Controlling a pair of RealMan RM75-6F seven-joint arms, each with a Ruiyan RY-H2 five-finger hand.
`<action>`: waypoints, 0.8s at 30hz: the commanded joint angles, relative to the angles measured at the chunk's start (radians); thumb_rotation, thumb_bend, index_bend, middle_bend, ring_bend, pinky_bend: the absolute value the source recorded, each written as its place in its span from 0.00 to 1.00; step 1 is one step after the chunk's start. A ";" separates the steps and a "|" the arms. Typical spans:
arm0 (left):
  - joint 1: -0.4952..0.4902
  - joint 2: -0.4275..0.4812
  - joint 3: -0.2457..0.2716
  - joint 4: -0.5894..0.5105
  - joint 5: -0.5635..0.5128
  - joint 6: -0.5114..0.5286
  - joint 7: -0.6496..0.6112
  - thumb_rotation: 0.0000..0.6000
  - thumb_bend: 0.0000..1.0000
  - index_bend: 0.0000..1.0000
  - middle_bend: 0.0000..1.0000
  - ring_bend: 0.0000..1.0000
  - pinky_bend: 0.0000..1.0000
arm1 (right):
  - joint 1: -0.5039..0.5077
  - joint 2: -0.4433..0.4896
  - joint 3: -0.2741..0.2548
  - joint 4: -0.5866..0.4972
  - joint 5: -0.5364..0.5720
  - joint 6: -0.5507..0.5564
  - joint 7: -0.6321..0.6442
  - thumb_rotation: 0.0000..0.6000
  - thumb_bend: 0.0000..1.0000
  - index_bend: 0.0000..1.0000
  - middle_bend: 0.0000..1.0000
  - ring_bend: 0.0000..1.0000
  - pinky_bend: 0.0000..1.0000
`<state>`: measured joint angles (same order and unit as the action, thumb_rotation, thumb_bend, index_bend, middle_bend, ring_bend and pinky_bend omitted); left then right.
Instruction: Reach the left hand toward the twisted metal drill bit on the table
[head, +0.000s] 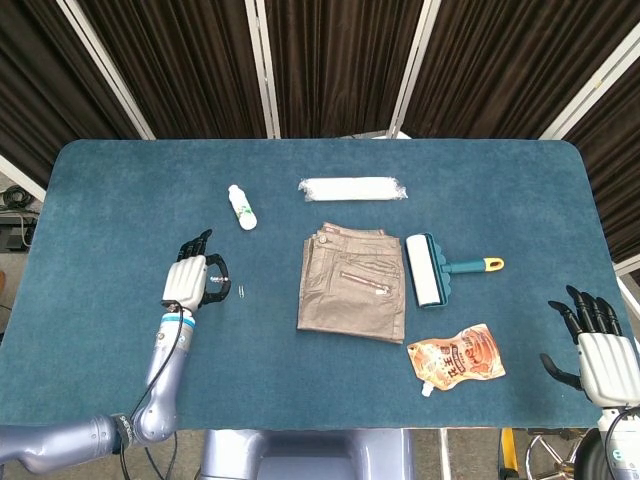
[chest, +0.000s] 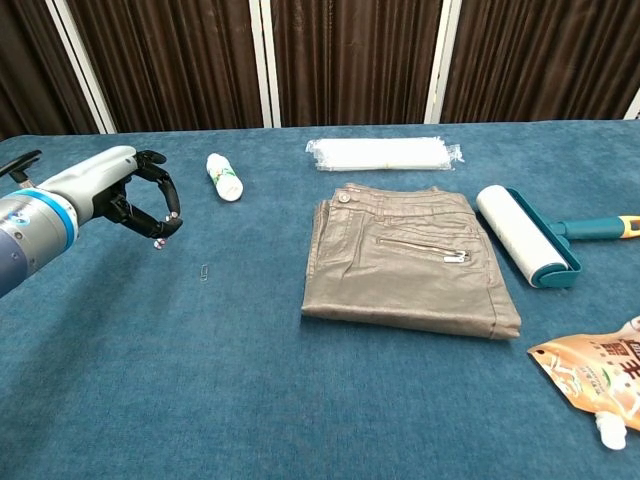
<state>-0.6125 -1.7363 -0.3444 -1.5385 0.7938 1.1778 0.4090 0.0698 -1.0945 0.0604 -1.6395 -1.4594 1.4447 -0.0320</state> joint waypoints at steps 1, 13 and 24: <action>0.013 0.000 -0.021 -0.034 -0.024 -0.013 -0.051 1.00 0.41 0.60 0.00 0.00 0.00 | 0.000 0.000 0.000 -0.001 0.000 0.000 0.000 1.00 0.16 0.19 0.01 0.00 0.00; 0.022 -0.009 -0.034 -0.076 -0.051 -0.024 -0.129 1.00 0.41 0.61 0.00 0.00 0.00 | -0.001 0.002 0.001 -0.002 0.001 0.000 0.005 1.00 0.16 0.19 0.01 0.00 0.00; 0.025 -0.015 -0.046 -0.073 -0.103 -0.042 -0.179 1.00 0.41 0.62 0.00 0.00 0.00 | 0.007 -0.002 0.002 -0.006 0.001 -0.010 0.003 1.00 0.16 0.19 0.01 0.00 0.00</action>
<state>-0.5879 -1.7489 -0.3868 -1.6124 0.6999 1.1398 0.2364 0.0762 -1.0963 0.0625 -1.6457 -1.4583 1.4352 -0.0293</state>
